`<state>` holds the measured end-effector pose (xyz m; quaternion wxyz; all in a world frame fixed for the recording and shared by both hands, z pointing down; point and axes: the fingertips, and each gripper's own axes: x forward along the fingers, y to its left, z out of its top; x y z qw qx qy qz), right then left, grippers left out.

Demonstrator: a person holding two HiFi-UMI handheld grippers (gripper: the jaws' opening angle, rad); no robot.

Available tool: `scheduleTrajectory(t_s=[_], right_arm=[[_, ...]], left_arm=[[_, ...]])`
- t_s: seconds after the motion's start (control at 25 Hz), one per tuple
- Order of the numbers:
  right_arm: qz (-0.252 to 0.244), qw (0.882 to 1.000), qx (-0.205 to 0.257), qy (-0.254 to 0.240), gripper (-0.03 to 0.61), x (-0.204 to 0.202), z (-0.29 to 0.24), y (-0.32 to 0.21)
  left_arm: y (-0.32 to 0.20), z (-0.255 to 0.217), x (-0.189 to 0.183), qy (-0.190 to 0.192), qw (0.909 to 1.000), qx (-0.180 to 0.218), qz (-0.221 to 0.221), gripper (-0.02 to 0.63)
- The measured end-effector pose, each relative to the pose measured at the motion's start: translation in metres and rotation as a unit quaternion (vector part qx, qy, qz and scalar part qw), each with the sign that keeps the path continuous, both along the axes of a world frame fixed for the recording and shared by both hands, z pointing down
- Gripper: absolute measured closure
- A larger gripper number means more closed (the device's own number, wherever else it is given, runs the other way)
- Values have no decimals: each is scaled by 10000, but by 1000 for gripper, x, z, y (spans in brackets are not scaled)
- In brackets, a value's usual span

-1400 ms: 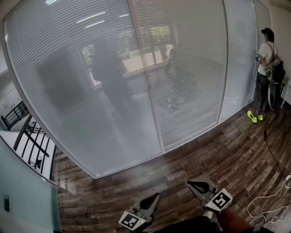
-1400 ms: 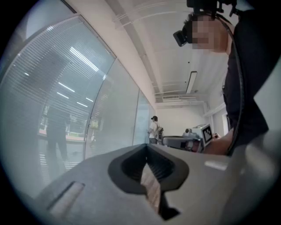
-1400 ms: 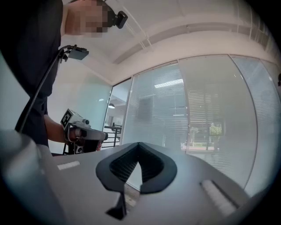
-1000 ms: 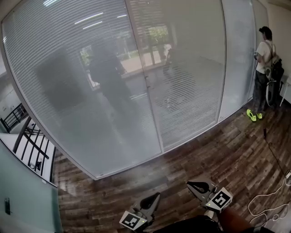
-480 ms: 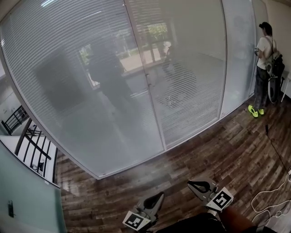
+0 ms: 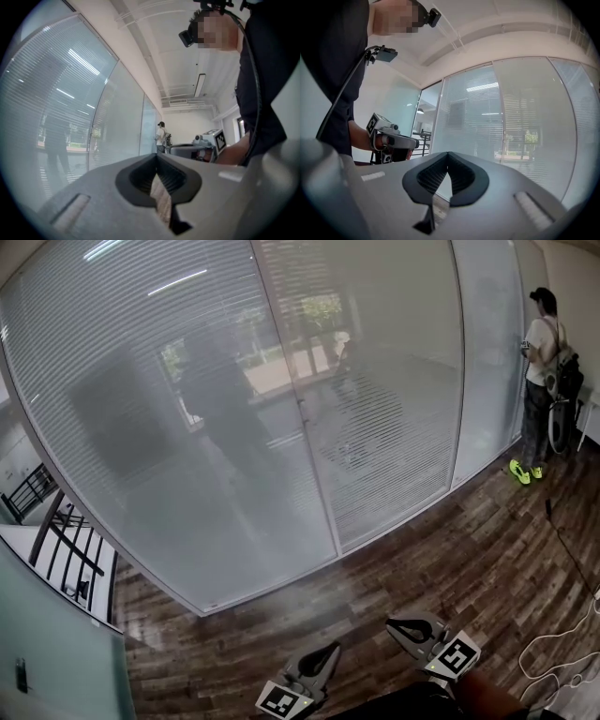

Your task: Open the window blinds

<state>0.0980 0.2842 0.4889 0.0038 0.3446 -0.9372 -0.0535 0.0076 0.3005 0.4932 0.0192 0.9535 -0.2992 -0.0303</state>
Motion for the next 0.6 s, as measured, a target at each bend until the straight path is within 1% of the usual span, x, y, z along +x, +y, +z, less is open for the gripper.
scheduleTrajectory(t_s=[0.32, 0.6], right_arm=[[73, 9999, -86, -71, 574, -1, -6, -6], [-30, 10000, -3, 24, 574, 3, -9, -13]], left_arm=[[-6, -2, -11, -60, 9999, -59, -136, 609], [-18, -6, -8, 60, 9999, -8, -138, 610]])
